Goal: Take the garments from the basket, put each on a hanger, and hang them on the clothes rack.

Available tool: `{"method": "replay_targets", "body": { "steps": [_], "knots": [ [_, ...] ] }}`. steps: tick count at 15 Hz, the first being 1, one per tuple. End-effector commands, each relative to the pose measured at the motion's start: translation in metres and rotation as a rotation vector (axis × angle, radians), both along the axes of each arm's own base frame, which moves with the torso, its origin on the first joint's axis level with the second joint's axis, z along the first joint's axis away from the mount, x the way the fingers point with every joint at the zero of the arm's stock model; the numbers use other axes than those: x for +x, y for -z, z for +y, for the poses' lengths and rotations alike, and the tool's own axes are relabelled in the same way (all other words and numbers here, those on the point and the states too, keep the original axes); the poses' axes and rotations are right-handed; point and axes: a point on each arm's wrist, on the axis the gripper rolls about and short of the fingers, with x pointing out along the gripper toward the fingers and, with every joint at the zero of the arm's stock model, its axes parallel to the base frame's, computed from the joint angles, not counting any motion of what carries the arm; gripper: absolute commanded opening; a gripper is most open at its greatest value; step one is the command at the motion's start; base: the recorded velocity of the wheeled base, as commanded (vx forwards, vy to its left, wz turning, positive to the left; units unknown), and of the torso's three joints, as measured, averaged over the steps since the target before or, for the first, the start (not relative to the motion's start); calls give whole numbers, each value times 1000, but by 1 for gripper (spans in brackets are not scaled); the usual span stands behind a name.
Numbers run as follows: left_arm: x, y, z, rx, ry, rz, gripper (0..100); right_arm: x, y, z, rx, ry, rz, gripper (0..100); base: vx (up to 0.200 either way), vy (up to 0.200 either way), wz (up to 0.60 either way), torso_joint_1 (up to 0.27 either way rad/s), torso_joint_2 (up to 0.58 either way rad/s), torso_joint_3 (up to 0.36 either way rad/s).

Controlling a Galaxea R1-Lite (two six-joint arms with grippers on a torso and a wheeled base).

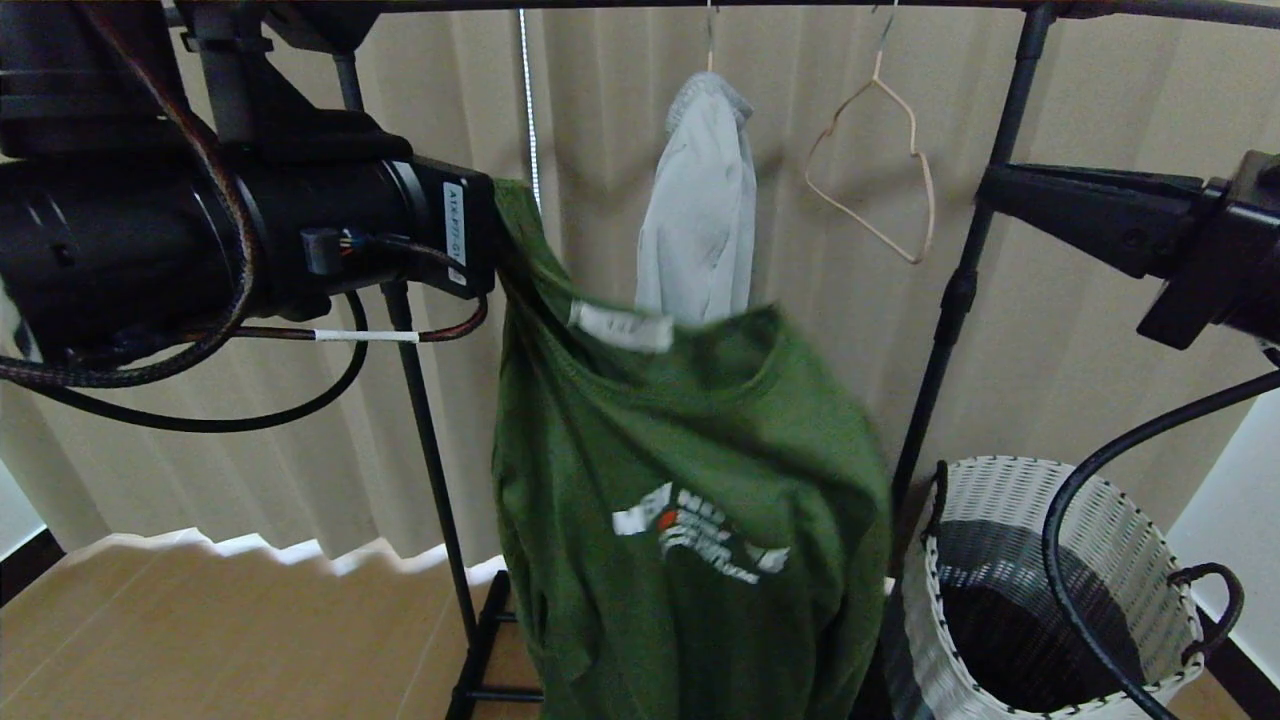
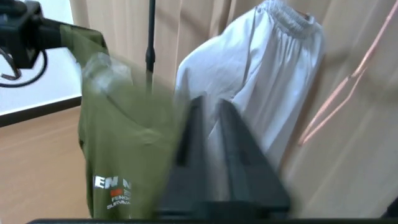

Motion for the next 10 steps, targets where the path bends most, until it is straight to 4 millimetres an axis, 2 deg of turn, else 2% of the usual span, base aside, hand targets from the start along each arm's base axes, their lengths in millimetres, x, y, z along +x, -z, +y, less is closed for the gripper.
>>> {"method": "replay_targets", "body": {
  "steps": [1, 4, 6, 10],
  "knots": [
    [0, 1, 0, 0, -4, 2, 0, 1, 5, 0, -9, 0, 15, 100, 0, 0, 0, 0, 0, 0],
    [7, 4, 8, 10, -44, 16, 0, -3, 15, -1, -29, 5, 38, 100, 0, 0, 0, 0, 0, 0],
    [6, 12, 14, 23, -61, 37, 0, -9, 27, -5, -113, 15, 5, 100, 0, 0, 0, 0, 0, 0],
    [-8, 15, 31, 26, -86, 37, 0, -24, 41, -19, -230, 128, -49, 100, 0, 0, 0, 0, 0, 0]
  ]
}}
